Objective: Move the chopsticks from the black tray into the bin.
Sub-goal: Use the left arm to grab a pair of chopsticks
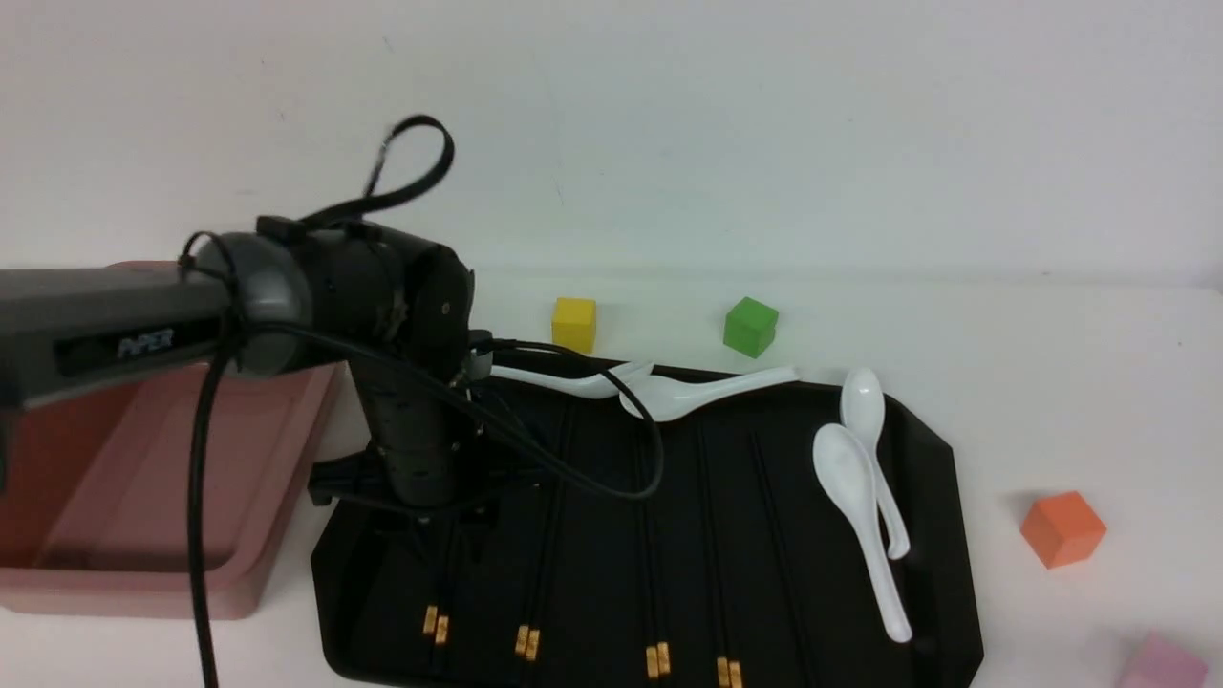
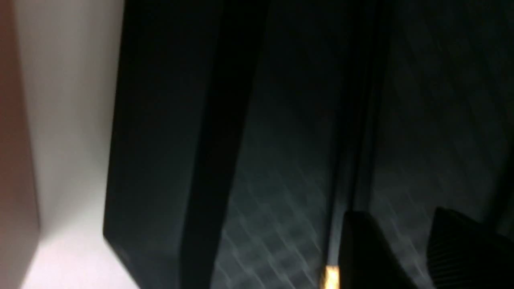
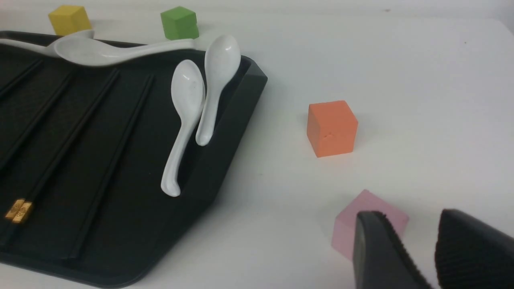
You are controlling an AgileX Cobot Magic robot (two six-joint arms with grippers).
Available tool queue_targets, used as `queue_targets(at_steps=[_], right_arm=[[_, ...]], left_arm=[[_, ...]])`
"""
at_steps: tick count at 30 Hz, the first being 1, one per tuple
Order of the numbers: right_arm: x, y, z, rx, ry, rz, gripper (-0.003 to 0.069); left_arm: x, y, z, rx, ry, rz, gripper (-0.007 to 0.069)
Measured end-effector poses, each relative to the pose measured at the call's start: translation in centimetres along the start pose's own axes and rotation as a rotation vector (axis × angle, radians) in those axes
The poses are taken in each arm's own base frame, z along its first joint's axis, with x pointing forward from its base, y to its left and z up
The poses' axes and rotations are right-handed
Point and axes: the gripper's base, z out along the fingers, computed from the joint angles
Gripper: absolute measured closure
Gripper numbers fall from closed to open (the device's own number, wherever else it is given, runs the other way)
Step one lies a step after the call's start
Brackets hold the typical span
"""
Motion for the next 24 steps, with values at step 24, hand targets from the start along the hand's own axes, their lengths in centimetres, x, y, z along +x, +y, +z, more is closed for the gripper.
queue_targets(at_steps=[24], right_arm=[[0.0, 0.0, 0.0, 0.0, 0.0, 0.0, 0.0419]], left_arm=[[-0.6, -0.4, 2.4, -0.035, -0.018, -0.01, 0.0519]])
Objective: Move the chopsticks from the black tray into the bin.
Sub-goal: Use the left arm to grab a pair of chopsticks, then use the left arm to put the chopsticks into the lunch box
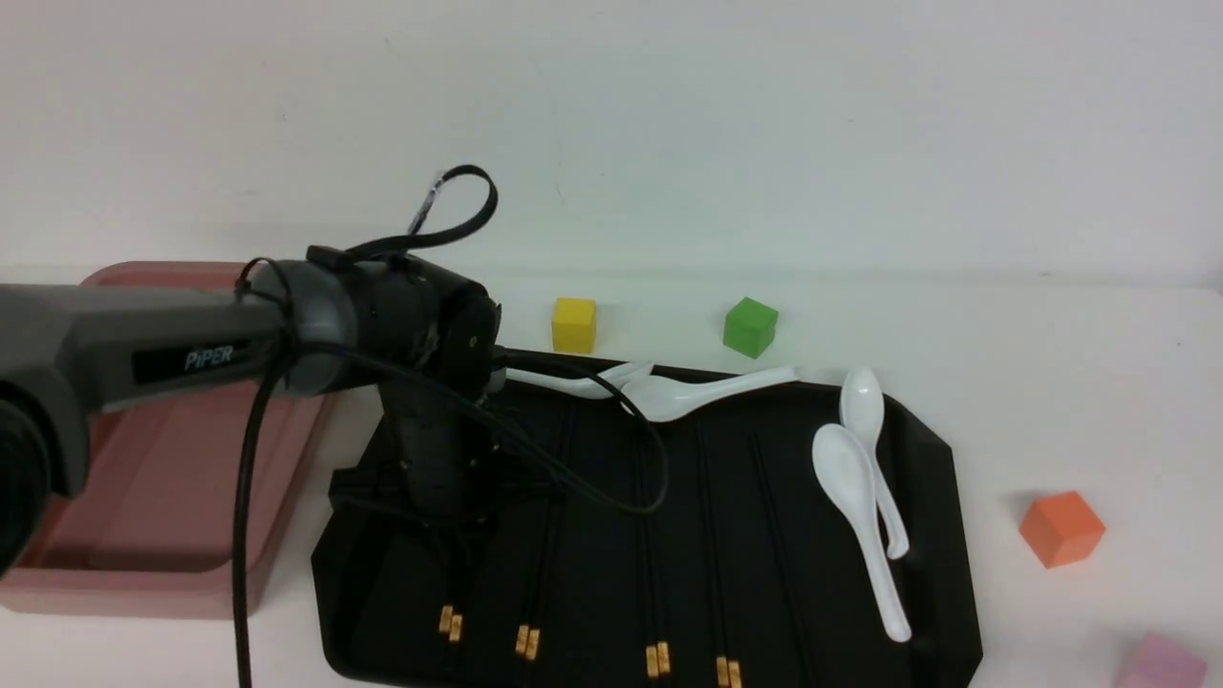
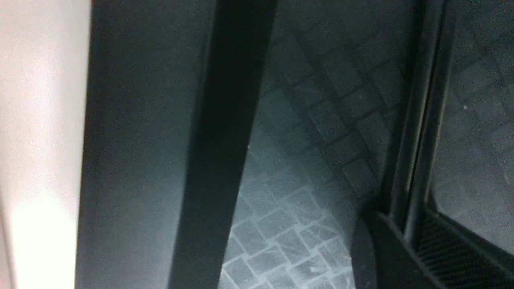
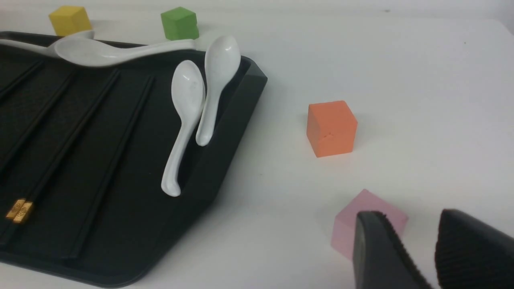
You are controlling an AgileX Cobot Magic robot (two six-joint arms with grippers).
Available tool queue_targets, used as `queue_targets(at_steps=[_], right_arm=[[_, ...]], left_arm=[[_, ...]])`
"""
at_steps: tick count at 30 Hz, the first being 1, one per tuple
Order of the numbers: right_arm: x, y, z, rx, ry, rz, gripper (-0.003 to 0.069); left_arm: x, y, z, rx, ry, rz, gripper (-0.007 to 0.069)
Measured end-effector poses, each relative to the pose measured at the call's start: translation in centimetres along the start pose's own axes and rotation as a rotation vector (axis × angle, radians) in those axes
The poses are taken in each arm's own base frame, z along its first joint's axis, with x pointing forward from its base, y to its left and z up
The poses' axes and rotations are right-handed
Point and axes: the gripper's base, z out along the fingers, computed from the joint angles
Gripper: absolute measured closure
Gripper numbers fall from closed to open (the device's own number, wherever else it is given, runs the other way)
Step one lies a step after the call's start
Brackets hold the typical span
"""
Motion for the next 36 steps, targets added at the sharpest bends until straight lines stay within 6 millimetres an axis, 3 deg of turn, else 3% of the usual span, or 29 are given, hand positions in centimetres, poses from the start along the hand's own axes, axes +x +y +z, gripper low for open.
queue_targets(at_steps=[4, 6, 12, 15, 19, 23, 25, 28, 36], right_arm=[[0.0, 0.0, 0.0, 0.0, 0.0, -0.001, 0.0419], [0.0, 0.0, 0.0, 0.0, 0.0, -0.001, 0.0419], [0.0, 0.0, 0.0, 0.0, 0.0, 0.0, 0.0419], [0.0, 0.0, 0.0, 0.0, 0.0, 0.0, 0.0419], [0.0, 0.0, 0.0, 0.0, 0.0, 0.0, 0.0419], [0.0, 0.0, 0.0, 0.0, 0.0, 0.0, 0.0419], [0.0, 0.0, 0.0, 0.0, 0.0, 0.0, 0.0419], [0.0, 0.0, 0.0, 0.0, 0.0, 0.0, 0.0419], [0.0, 0.0, 0.0, 0.0, 0.0, 0.0, 0.0419]], left_arm=[[0.2, 0.3, -1.1, 0.003, -0.009, -0.004, 0.0517], [0.2, 0.5, -2.9, 0.027, -0.032, -0.007, 0.0517], [0.6, 1.9, -12.3, 0.156, -0.197, -0.054, 0.0517], [0.5, 5.0, -16.9, 0.173, -0.272, -0.102, 0.0517], [0.3, 10.0, -18.9, 0.123, -0.274, -0.226, 0.0517], [-0.7, 14.1, -18.5, 0.076, -0.265, -0.35, 0.0517], [-1.5, 16.5, -17.4, 0.045, -0.247, -0.419, 0.0517], [-2.7, 18.1, -15.3, 0.023, -0.221, -0.469, 0.0517], [-5.5, 18.7, -7.5, 0.003, -0.133, -0.5, 0.0517]])
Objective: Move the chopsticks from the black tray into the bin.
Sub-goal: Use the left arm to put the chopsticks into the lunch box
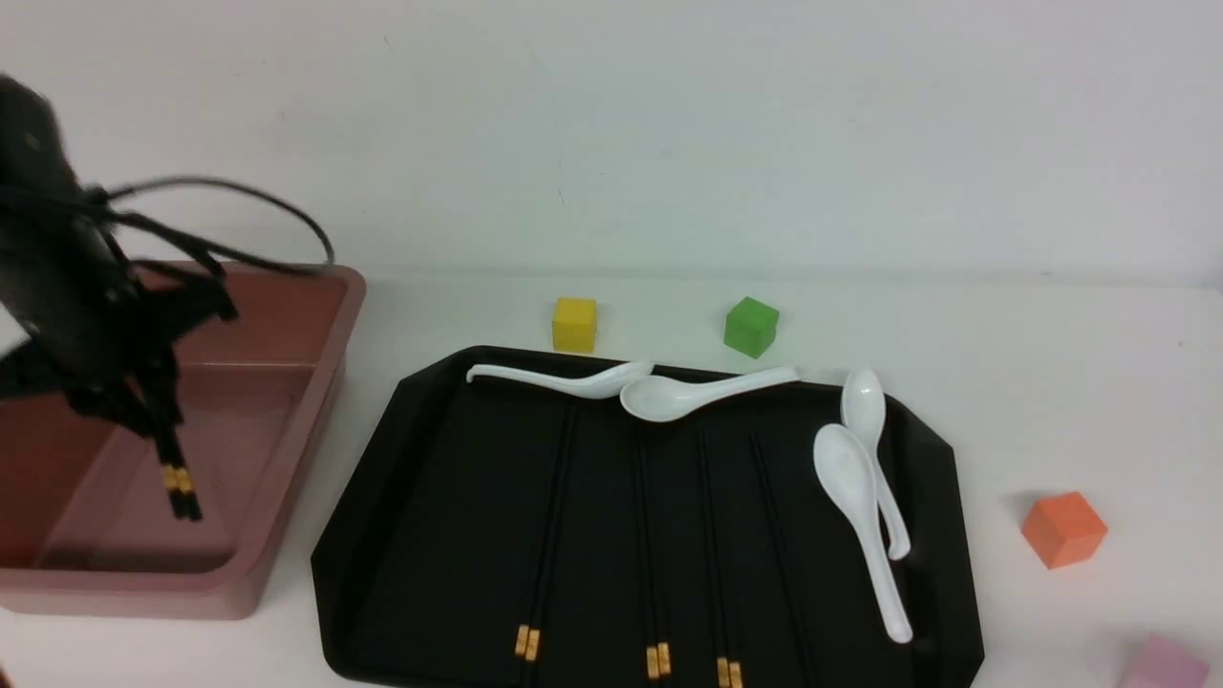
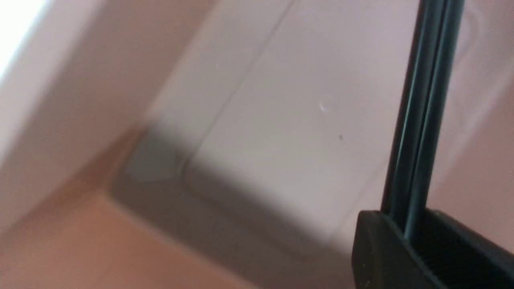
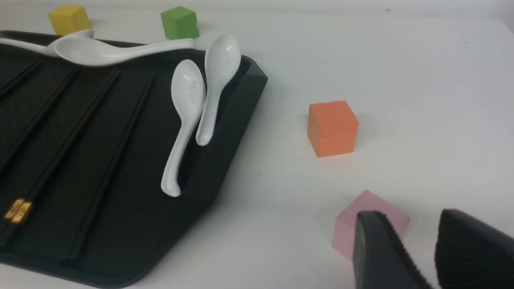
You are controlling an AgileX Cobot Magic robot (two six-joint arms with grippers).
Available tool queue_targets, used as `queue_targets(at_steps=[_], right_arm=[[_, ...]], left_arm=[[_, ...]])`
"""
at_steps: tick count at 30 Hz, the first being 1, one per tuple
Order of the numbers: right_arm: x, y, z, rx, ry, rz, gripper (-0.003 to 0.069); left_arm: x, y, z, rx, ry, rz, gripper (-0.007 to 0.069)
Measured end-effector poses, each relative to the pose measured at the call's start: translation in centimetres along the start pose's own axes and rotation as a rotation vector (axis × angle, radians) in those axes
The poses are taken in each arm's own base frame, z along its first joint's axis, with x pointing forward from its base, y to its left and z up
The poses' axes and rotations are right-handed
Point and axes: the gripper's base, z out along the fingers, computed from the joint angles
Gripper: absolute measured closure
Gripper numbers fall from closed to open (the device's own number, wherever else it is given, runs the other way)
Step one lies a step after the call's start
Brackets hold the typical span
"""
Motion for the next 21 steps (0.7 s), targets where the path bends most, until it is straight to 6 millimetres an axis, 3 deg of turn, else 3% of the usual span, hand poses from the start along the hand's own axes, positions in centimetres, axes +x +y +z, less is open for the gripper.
queue_targets(at_steps=[3, 7, 15, 17, 21], right_arm=[[0.0, 0.0, 0.0, 0.0, 0.0, 0.0, 0.0419], [0.0, 0.0, 0.0, 0.0, 0.0, 0.0, 0.0419], [0.0, 0.0, 0.0, 0.0, 0.0, 0.0, 0.0419], [0.0, 0.0, 0.0, 0.0, 0.0, 0.0, 0.0419], [0.0, 0.0, 0.0, 0.0, 0.0, 0.0, 0.0419]], left_arm=[[0.0, -0.1, 2.3, -0.02, 0.035, -0.004, 0.0517], [0.0, -0.1, 3.4, -0.028, 0.05, -0.007, 0.0503], [-0.1, -0.2, 3.2, -0.031, 0.059, -0.01, 0.0365], [-0.1, -0.2, 2.9, -0.039, 0.072, -0.01, 0.0367], [-0.3, -0.3, 1.1, -0.034, 0.077, 0.027, 0.0449]])
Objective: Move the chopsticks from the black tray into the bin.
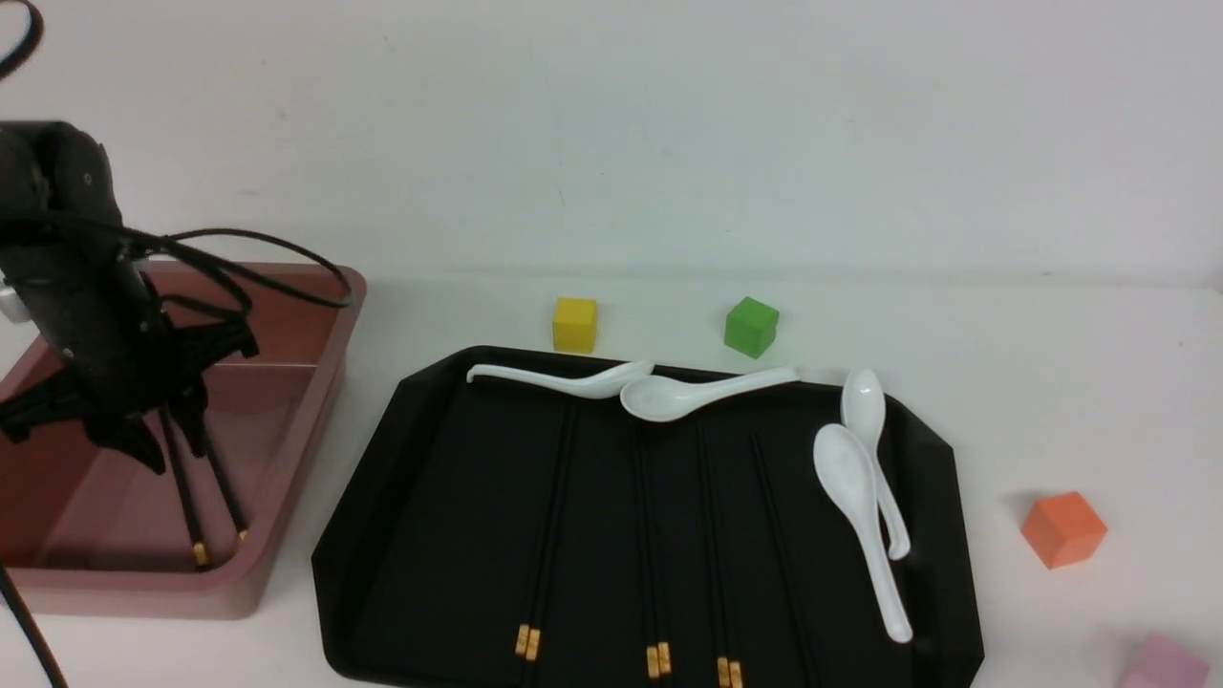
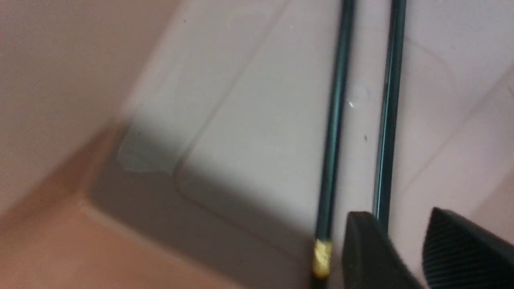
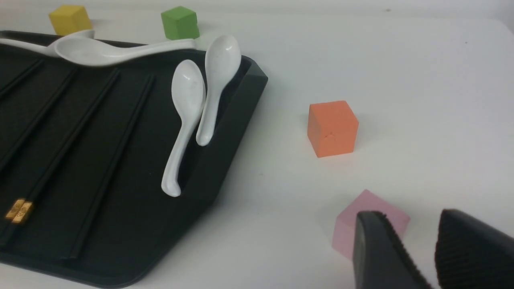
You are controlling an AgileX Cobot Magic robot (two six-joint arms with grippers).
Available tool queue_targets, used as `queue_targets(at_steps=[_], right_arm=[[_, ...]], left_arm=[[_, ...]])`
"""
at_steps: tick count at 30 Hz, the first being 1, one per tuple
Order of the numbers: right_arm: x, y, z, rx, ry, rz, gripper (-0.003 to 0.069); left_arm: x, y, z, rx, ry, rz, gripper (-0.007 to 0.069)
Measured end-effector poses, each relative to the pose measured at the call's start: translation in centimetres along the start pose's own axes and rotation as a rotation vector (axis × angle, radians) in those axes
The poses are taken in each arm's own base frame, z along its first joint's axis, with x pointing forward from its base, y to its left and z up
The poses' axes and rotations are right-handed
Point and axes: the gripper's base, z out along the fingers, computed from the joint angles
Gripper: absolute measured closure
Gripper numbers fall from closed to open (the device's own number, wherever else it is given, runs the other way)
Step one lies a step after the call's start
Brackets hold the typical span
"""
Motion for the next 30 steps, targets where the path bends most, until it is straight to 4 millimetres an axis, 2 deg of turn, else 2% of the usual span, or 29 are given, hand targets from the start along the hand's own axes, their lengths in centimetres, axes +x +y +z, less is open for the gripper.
queue_targets(at_steps=[5, 8, 9, 11, 14, 16, 17, 20, 21, 22, 25, 30], right_arm=[[0.0, 0.0, 0.0, 0.0, 0.0, 0.0, 0.0419], [0.0, 0.0, 0.0, 0.0, 0.0, 0.0, 0.0419], [0.0, 0.0, 0.0, 0.0, 0.0, 0.0, 0.0419], [0.0, 0.0, 0.0, 0.0, 0.0, 0.0, 0.0419], [0.0, 0.0, 0.0, 0.0, 0.0, 0.0, 0.0419], [0.0, 0.0, 0.0, 0.0, 0.0, 0.0, 0.0419], [0.0, 0.0, 0.0, 0.0, 0.0, 0.0, 0.0419], [0.0, 0.0, 0.0, 0.0, 0.0, 0.0, 0.0419], [0.0, 0.0, 0.0, 0.0, 0.0, 0.0, 0.0419], [0.0, 0.0, 0.0, 0.0, 0.0, 0.0, 0.0419], [0.0, 0.0, 0.0, 0.0, 0.0, 0.0, 0.0419], [0.0, 0.0, 0.0, 0.0, 0.0, 0.0, 0.0419]], left_arm=[[0.7, 0.4, -5.0, 0.052, -0.07, 0.058, 0.0627], [1.5, 0.8, -8.2, 0.078, -0.124, 0.091, 0.0637], [1.6, 0.9, -8.6, 0.08, -0.128, 0.096, 0.0637], [2.5, 1.3, -10.6, 0.096, -0.147, 0.112, 0.0637], [4.7, 2.2, -13.1, 0.147, -0.174, 0.138, 0.0637], [6.3, 2.9, -13.9, 0.184, -0.188, 0.159, 0.0637], [6.4, 2.9, -14.2, 0.187, -0.196, 0.159, 0.0637], [10.2, 4.4, -14.8, 0.264, -0.213, 0.168, 0.0637], [10.8, 4.6, -14.9, 0.275, -0.215, 0.167, 0.0637], [12.8, 5.5, -15.2, 0.319, -0.226, 0.16, 0.0637], [16.5, 7.0, -15.5, 0.412, -0.293, 0.18, 0.0637], [21.6, 8.9, -14.7, 0.586, -0.451, 0.195, 0.0637]])
